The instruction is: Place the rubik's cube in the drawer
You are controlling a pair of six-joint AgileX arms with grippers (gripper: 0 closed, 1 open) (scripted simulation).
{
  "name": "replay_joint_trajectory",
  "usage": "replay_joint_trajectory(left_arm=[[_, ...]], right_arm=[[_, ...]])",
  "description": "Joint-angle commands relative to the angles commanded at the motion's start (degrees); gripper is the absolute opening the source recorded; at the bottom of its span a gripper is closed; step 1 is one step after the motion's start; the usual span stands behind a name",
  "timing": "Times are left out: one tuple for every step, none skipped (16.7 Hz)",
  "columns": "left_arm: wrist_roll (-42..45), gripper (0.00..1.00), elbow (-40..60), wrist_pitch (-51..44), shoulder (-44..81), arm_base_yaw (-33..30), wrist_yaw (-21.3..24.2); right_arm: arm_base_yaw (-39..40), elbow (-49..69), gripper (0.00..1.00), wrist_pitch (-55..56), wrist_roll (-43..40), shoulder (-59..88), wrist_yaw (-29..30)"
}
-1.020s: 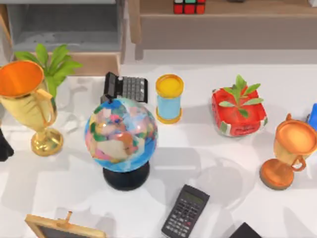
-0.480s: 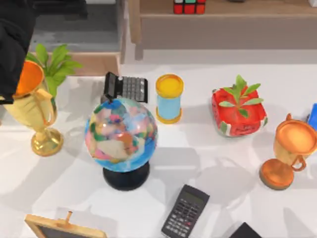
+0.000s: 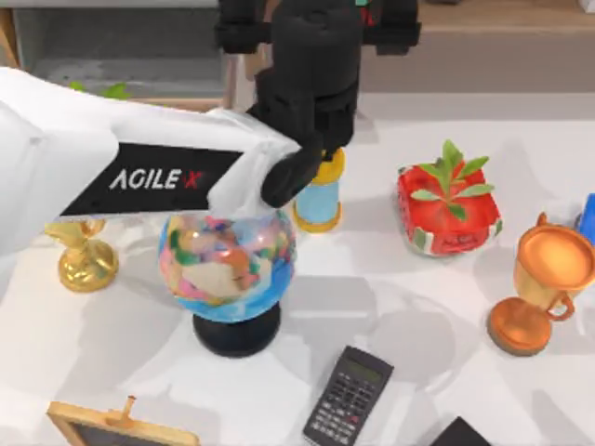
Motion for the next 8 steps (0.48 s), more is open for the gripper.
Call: replay_joint_trajectory(left_arm=[[0.1,1.0,2.5,1.5,3.8,-1.3,-1.2],[0.1,1.0,4.6,2.8,7.0,-2.3,-2.3],[0.1,1.0,6.2,3.9,9.7,-2.9,-3.2],[0.2,1.0,7.4,4.8,11.7,-3.3,-4.0],[0.2,1.0,8.1,5.4,13.1,-3.4,-4.5],[0.2,1.0,8.4,5.8,13.9,-3.3,-4.8],[0.2,1.0,8.5,5.9,14.1,-3.3,-4.8],[0.2,1.0,8.5,5.9,14.1,-3.3,-4.8]], right_arm=[[0.0,0.0,1.0,0.0,0.0,0.0,0.0],[0.0,0.0,1.0,0.0,0.0,0.0,0.0],[0.0,0.0,1.0,0.0,0.0,0.0,0.0],[0.0,0.0,1.0,0.0,0.0,0.0,0.0],[0.0,0.0,1.0,0.0,0.0,0.0,0.0],[0.0,0.0,1.0,0.0,0.0,0.0,0.0],[0.0,0.0,1.0,0.0,0.0,0.0,0.0],[0.0,0.0,1.0,0.0,0.0,0.0,0.0]])
